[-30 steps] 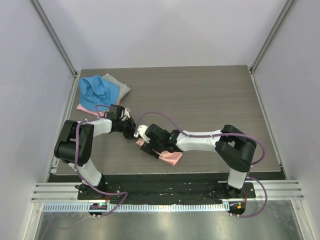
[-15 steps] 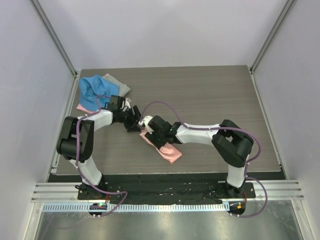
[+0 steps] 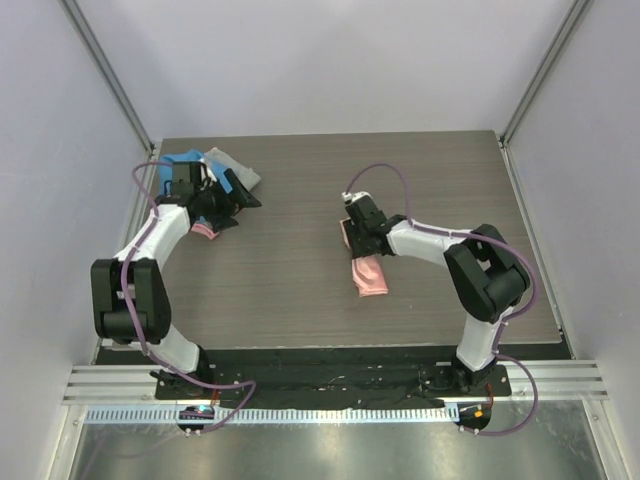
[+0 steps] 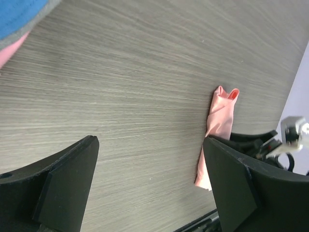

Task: Fold the napkin, place the utensils inside, and roll it up
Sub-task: Roll the napkin with the utensil

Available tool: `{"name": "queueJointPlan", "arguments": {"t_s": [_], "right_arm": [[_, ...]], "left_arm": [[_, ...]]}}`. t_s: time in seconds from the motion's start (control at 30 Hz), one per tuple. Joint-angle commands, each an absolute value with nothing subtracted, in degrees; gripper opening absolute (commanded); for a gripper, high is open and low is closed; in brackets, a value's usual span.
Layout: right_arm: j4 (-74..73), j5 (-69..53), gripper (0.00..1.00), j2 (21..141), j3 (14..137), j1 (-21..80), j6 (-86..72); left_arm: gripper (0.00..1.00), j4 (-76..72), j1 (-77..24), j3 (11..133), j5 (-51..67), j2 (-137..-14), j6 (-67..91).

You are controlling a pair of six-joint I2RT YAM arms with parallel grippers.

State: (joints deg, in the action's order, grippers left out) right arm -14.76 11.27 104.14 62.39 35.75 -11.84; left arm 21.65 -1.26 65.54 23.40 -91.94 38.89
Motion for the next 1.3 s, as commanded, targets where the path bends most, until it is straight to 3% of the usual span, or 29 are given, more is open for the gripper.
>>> {"name": "queueJointPlan", "arguments": {"t_s": [0.0,0.13,0.5,0.7,0.93,1.07,1.27], "right_arm": [[-21.7,13.1,0.45,105.9,61.2,32.0,-13.8],[-20.4,9.6,0.48,104.5,61.7,30.0,-13.0],[-20.7,-1.8,0.77,96.2,67.5,27.3,-11.3],[-21.4,-4.0,0.82,89.9,66.4,22.0,-11.9],[-10.2,-2.7,0.84,77.0,54.9,10.7,-14.1],[-4.8,2.9,0.85,67.8,49.6,8.7,-13.5],[1.4,6.0,0.85,62.9,43.0,8.5,-13.8]], "left_arm": [[0.95,23.6,-1.1,66.4,20.6,-86.1,35.5],[0.96,24.1,-1.0,65.6,20.1,-83.8,32.5],[1.0,28.0,-0.3,67.4,17.6,-78.4,29.4],[1.0,29.4,-0.2,68.0,16.3,-76.1,28.9],[1.0,22.9,-0.3,60.9,16.7,-65.6,28.0],[1.0,17.1,-0.3,55.0,15.4,-59.7,27.7],[1.0,14.8,-0.3,49.6,12.1,-54.4,26.9]]}}
